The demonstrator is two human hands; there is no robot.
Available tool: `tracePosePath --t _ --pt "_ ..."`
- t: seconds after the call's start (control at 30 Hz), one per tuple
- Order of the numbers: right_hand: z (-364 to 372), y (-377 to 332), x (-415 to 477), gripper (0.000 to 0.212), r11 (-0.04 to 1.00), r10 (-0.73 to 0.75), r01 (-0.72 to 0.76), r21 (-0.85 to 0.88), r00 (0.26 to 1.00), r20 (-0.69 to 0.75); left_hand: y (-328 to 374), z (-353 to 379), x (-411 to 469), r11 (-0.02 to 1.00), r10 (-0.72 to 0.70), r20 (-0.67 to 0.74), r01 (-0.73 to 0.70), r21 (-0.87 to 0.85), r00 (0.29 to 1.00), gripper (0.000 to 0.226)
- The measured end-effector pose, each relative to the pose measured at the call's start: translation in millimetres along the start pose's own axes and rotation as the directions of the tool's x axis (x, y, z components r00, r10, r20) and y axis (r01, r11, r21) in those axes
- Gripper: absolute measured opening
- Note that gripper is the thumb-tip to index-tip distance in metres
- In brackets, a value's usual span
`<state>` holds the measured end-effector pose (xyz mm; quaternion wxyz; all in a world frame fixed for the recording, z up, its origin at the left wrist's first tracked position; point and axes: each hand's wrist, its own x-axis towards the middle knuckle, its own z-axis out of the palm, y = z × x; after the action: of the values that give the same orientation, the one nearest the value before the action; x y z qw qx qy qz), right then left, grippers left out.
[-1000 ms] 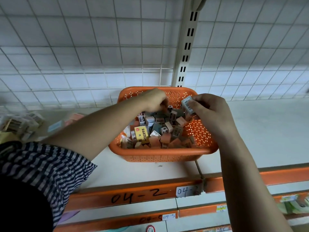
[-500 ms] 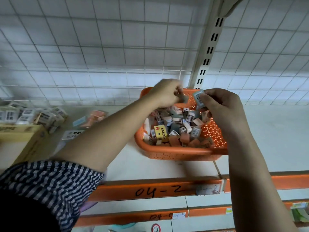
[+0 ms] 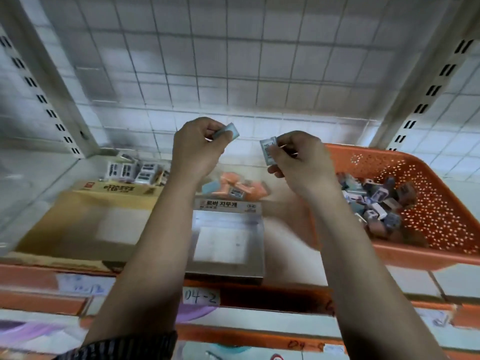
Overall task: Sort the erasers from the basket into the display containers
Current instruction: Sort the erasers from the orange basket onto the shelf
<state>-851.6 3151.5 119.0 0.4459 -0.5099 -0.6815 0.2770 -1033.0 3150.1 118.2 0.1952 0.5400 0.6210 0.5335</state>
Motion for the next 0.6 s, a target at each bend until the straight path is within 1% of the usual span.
tracePosePath --t 0.07,0.13,0.2,0.33,0.4,0.47,0.53,0.6 --pt "28 1 6 0.019 0.99 -0.005 0.01 -0.139 0.999 0.037 -14 -10 2 1.0 -0.023 -0.013 0.023 0.01 1.0 0.008" --pt "51 6 9 0.028 0.942 0.023 0.007 -0.335 0.996 0.085 -25 -16 2 0.999 -0.038 -0.018 0.038 0.009 0.999 0.007" --pt "67 13 11 0.031 0.899 0.072 -0.012 -0.439 0.99 0.122 -36 -20 1 0.998 -0.059 -0.026 0.059 0.001 0.998 0.007" --pt "82 25 12 0.03 0.871 0.187 -0.084 -0.483 0.968 0.168 -50 -28 -1 0.996 -0.085 -0.009 0.085 -0.002 0.996 0.009" --pt "84 31 12 0.023 0.86 0.218 -0.102 -0.499 0.959 0.179 -53 -29 -1 0.995 -0.098 0.022 0.098 0.009 0.995 0.007" --pt "86 34 10 0.019 0.86 0.241 -0.132 -0.493 0.956 0.164 -54 -28 -2 0.994 -0.109 0.062 0.108 0.018 0.992 0.01" --pt "85 33 10 0.019 0.87 0.226 -0.137 -0.475 0.965 0.135 -54 -26 0 0.993 -0.117 0.091 0.117 0.014 0.989 0.011" --pt "82 28 9 0.022 0.902 0.155 -0.111 -0.417 0.985 0.073 -53 -22 3 0.992 -0.122 0.106 0.12 0.023 0.987 0.01"
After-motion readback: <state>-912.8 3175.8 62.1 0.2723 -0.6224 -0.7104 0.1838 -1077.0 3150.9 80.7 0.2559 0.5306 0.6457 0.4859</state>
